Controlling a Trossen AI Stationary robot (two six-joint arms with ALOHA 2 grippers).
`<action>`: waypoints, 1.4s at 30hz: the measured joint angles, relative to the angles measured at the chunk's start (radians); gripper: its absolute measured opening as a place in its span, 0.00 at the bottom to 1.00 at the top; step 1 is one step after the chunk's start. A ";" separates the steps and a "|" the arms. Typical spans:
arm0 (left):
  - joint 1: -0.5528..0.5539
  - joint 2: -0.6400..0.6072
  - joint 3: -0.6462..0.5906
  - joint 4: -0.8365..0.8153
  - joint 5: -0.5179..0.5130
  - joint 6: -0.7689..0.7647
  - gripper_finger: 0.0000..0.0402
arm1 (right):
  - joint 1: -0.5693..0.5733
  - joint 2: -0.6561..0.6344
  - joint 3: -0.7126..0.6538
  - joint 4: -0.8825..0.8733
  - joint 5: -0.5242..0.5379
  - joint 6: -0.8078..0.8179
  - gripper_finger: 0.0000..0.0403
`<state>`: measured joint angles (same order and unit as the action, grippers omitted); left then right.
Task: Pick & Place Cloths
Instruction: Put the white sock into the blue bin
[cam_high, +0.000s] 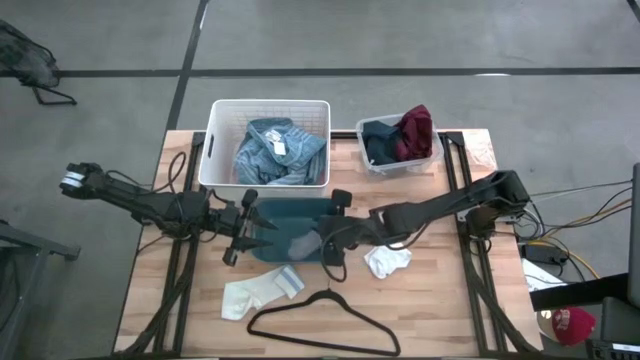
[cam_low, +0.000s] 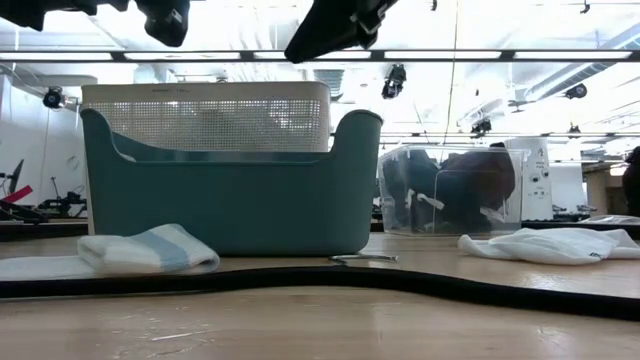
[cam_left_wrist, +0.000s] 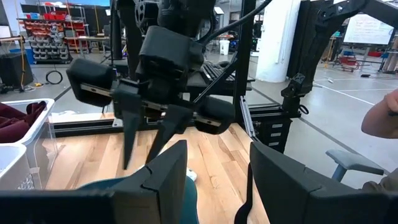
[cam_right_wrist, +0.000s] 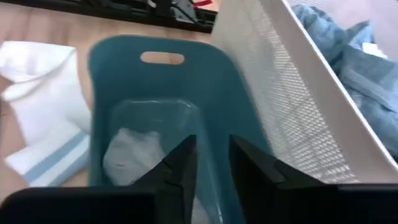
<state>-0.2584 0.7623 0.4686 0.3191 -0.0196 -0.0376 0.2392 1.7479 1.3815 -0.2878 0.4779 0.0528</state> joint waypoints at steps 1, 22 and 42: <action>0.000 0.003 0.000 0.001 0.000 0.000 0.45 | 0.000 0.001 0.000 0.000 0.012 0.000 0.23; 0.000 0.019 0.000 -0.006 0.000 -0.045 0.45 | 0.128 -0.058 -0.041 -0.714 -0.161 0.660 0.57; 0.001 0.076 0.000 -0.047 0.024 -0.112 0.45 | 0.155 -0.058 -0.392 -0.616 -0.330 0.988 0.64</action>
<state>-0.2577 0.8384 0.4686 0.2723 0.0048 -0.1498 0.3946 1.6897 0.9899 -0.9042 0.1478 1.0411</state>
